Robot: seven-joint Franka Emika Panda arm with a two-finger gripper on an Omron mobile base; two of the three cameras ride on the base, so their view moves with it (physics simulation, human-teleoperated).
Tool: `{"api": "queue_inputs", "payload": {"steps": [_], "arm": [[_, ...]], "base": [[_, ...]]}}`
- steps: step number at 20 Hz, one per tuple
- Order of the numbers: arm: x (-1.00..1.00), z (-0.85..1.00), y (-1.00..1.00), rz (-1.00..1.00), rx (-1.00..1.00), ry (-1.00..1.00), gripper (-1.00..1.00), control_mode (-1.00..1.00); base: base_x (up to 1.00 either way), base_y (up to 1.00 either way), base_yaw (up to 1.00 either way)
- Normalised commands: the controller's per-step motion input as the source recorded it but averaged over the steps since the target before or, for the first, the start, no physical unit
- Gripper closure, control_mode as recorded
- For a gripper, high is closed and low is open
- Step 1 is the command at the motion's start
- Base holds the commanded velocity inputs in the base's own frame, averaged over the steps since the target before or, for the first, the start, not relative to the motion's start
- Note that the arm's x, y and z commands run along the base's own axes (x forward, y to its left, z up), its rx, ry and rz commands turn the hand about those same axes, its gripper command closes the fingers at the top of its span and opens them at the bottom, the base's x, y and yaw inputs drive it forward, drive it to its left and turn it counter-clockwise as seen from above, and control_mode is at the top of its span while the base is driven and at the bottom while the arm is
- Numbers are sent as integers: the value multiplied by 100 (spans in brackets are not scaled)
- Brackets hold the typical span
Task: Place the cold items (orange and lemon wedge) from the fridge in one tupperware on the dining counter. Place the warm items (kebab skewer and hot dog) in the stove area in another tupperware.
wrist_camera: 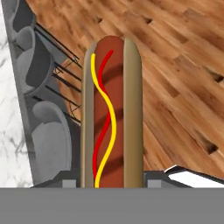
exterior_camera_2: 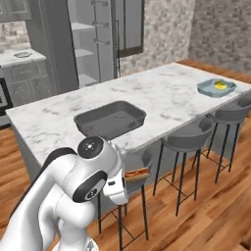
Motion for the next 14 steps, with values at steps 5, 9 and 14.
{"api": "queue_inputs", "payload": {"steps": [5,9,14], "arm": [[0,0,0,0,0,0,100,100],[0,0,0,0,0,0,100,100],[0,0,0,0,0,0,100,100]], "base": [[42,-73,45],[42,-64,51],[37,-76,47]]}}
